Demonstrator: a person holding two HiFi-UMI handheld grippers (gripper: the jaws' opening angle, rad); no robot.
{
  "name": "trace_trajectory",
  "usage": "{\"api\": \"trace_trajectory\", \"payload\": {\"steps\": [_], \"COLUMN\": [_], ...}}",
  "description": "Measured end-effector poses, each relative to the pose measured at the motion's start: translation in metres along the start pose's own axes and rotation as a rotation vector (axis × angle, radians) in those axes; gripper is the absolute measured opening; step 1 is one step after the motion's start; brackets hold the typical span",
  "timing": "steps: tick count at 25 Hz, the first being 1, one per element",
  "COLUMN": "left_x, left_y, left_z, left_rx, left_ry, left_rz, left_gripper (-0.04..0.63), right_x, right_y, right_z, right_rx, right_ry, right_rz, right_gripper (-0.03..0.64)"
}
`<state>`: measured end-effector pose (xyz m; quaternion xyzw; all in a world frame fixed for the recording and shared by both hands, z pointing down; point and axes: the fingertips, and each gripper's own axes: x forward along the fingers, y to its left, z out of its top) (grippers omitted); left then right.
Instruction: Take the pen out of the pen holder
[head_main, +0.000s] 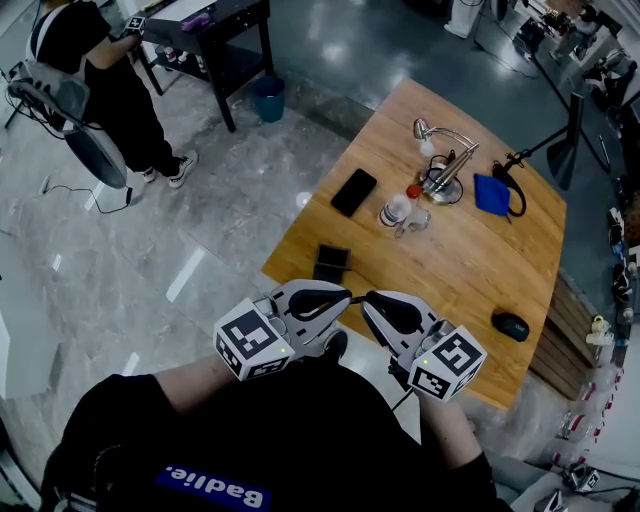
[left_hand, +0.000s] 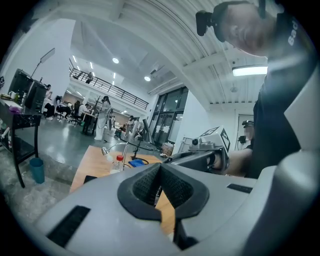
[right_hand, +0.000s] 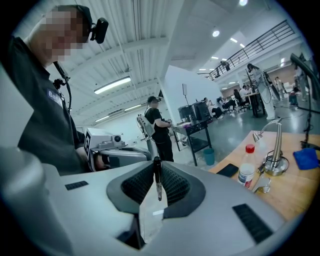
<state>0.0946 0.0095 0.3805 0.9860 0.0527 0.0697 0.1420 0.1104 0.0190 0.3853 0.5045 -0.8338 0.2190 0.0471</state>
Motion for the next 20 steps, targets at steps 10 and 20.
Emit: {"api": "trace_trajectory", "payload": {"steps": [10, 20], "left_x": [-0.0006, 0.0018], "left_y": [0.0045, 0.0093], "left_z": [-0.0001, 0.0002], "left_rx": [0.000, -0.003], "left_ry": [0.004, 0.005], "left_rz": [0.001, 0.003], "left_gripper": [-0.002, -0.002], "right_x": [0.0041, 0.0074], "right_y": [-0.0034, -0.0077], "right_z": [0.0027, 0.0042], "right_rx": [0.013, 0.017], "right_ry": [-0.013, -0.013], "right_rz": [-0.005, -0.002], "right_gripper": [0.051, 0.051]}}
